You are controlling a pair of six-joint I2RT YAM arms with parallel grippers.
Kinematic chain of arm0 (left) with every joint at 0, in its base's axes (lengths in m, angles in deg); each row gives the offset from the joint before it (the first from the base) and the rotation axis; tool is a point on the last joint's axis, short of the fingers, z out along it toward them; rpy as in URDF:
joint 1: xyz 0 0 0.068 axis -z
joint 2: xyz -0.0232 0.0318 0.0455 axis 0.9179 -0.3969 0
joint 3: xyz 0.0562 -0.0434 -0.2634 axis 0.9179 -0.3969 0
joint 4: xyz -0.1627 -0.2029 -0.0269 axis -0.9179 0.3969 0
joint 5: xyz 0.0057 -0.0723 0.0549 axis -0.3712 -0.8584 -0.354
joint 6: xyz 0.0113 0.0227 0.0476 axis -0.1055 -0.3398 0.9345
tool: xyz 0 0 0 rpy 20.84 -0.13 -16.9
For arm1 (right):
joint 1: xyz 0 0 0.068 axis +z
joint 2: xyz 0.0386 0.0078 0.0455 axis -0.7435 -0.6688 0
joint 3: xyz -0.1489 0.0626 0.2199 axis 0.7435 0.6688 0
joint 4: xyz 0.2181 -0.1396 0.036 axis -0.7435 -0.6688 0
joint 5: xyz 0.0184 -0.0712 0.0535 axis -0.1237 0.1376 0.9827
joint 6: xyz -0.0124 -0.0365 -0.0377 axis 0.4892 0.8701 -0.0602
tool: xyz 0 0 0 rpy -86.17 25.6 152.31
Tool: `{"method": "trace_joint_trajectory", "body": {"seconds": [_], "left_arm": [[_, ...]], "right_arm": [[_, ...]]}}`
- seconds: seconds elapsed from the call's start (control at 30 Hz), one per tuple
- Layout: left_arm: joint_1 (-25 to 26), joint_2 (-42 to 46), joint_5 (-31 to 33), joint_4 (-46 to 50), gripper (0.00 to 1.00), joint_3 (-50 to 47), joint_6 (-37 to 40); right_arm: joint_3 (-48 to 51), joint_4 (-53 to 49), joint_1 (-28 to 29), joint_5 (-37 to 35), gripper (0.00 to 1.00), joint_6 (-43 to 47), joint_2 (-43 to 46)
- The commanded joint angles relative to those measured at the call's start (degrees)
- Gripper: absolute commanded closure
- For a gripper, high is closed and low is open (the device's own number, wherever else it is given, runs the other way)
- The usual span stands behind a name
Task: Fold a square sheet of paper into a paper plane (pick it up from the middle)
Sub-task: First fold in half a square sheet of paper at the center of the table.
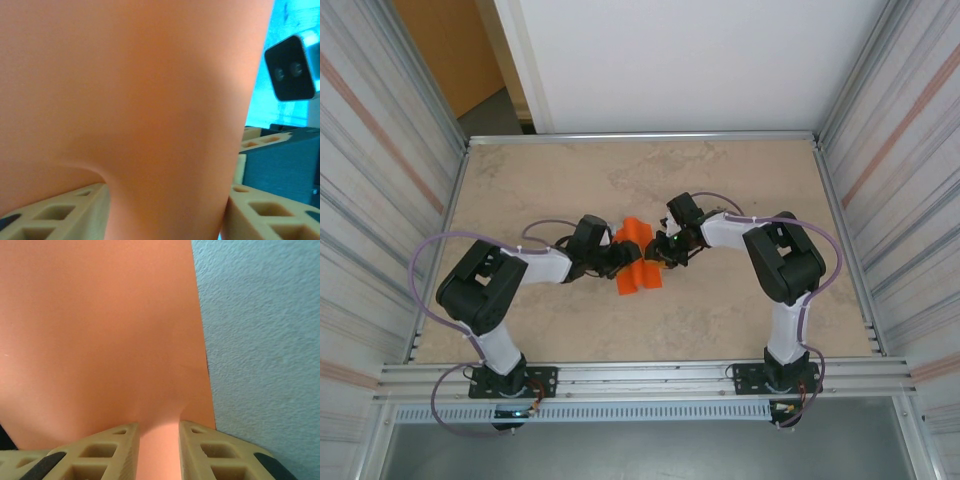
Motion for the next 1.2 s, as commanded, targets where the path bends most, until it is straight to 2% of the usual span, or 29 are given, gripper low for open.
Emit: {"method": "trace_joint_trajectory", "body": {"seconds": [0.0, 0.23, 0.33, 0.5, 0.63, 0.77, 0.87, 1.17], "left_arm": [[0.16, -0.14, 0.88, 6.12, 0.50, 1.74, 2.84], [-1.04, 3.34, 1.19, 8.85, 0.70, 3.40, 6.85], [-2.33, 5.96, -0.99, 8.23, 0.75, 3.70, 7.98], [-4.73, 9.44, -9.84, 4.13, 0.78, 5.33, 8.33], [-5.74, 9.85, -18.23, 0.97, 0.79, 7.90, 7.27], [-5.83, 10.09, -23.30, -0.34, 0.79, 10.31, 6.83], [-5.83, 9.88, -24.60, -0.29, 0.79, 11.16, 6.84], [-5.87, 7.92, -25.67, -0.55, 0.79, 11.33, 6.43]], "right_arm": [[1.38, -0.67, -0.27, 0.10, 0.73, -1.42, 0.53], [6.00, 1.53, -5.63, -0.54, 0.69, -1.30, 11.31], [8.06, 2.58, -9.12, -0.30, 0.59, -0.69, 16.46], [9.78, 5.69, -12.98, 4.21, 0.36, 0.64, 22.41], [9.09, 7.78, -13.60, 9.56, 0.29, 0.65, 23.11], [8.21, 9.88, -13.55, 13.72, 0.28, -0.35, 22.92], [7.16, 10.46, -13.40, 16.09, 0.30, -0.66, 22.36], [5.89, 11.57, -13.00, 20.60, 0.44, -0.64, 21.43]]}}
